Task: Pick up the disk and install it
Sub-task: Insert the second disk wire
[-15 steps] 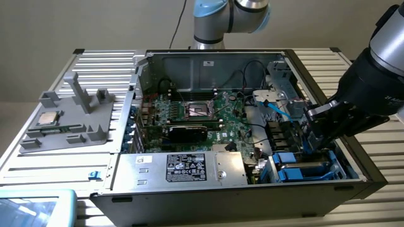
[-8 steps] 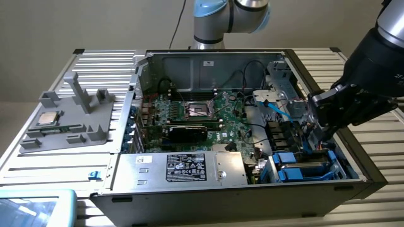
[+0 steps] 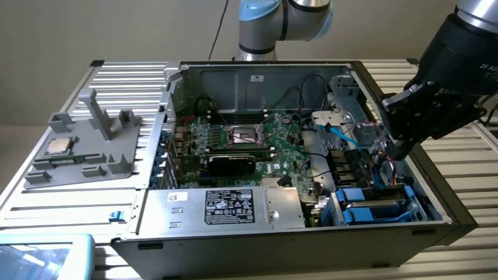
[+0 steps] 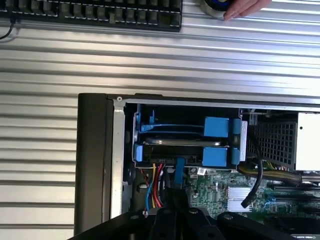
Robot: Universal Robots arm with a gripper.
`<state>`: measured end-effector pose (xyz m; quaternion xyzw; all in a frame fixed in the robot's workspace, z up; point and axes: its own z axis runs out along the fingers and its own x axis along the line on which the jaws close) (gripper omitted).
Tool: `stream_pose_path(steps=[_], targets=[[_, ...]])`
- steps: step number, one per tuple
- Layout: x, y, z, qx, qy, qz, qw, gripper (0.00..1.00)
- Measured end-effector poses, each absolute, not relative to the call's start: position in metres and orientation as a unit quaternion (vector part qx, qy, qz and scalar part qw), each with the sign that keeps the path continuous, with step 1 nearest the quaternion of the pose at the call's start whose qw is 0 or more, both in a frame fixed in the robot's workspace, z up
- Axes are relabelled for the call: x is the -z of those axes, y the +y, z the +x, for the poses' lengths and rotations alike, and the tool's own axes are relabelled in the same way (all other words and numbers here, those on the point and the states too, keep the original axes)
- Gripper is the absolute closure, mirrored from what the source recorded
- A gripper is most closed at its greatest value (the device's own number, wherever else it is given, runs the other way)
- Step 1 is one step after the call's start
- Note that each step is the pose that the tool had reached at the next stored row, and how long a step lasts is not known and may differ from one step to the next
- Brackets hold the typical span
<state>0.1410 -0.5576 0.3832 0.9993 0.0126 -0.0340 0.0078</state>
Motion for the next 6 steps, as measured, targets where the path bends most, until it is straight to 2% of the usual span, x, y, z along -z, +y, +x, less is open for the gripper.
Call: stream_pose_path(steps=[6], targets=[[-0.3832, -0.5574, 0.141, 0.034, 0.013, 0.999, 0.008, 0.89]])
